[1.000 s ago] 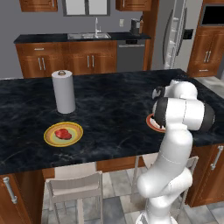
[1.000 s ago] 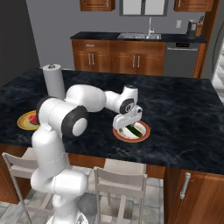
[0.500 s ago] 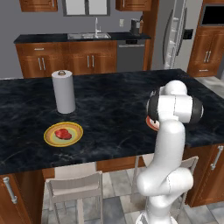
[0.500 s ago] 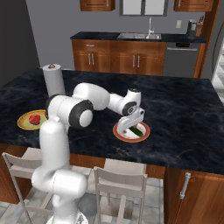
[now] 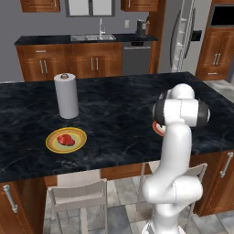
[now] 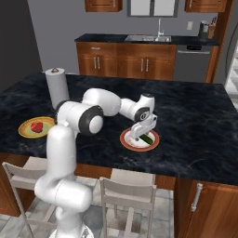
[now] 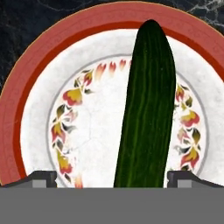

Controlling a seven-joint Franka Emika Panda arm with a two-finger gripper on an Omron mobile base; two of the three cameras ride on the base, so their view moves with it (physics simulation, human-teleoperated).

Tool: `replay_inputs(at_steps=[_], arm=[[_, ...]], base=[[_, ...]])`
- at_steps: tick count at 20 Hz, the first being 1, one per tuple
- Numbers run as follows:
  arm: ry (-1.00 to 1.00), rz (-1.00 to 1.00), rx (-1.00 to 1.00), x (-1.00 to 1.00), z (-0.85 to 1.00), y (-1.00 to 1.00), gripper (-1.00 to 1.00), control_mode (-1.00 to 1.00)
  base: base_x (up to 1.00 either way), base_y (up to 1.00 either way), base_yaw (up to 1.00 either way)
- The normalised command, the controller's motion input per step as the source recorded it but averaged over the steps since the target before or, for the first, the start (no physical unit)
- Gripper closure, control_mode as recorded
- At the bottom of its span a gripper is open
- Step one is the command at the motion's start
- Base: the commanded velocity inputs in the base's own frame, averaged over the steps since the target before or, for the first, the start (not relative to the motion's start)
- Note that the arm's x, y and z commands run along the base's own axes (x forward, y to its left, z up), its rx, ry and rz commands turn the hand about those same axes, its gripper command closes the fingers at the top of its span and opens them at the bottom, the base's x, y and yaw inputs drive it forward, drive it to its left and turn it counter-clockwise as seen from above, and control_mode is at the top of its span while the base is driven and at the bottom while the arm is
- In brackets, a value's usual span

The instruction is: Transport the steak and cucumber to the fridge. Place the steak on the rack containing meat and place the cucumber on the rack containing the vegetable, ensuring meats and vegetables are on different racks.

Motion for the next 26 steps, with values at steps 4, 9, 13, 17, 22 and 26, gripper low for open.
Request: replay_inputs(at_steps=[4,9,13,17,22,26], arm=[[0.00,0.05,0.00,0.25,-0.39,-0.03,-1.00,-1.00],[0.00,0.06,0.00,0.22,-0.39,-0.05,-1.00,-1.00],[0.00,0.06,0.00,0.12,-0.37,-0.02,1.00,-1.00],[0.00,0.07,0.00,-0.04,-0.38,0.00,1.00,-1.00],[-0.03,0.04,-0.01,-0.63,-0.62,0.22,1.00,-1.00],[-0.15,0.01,-0.01,-1.00,-0.46,0.91,1.00,-1.00]], base=[[0.00,0.00,0.00],[0.00,0.00,0.00],[0.00,0.00,0.00],[0.00,0.00,0.00],[0.00,0.00,0.00],[0.00,0.00,0.00]])
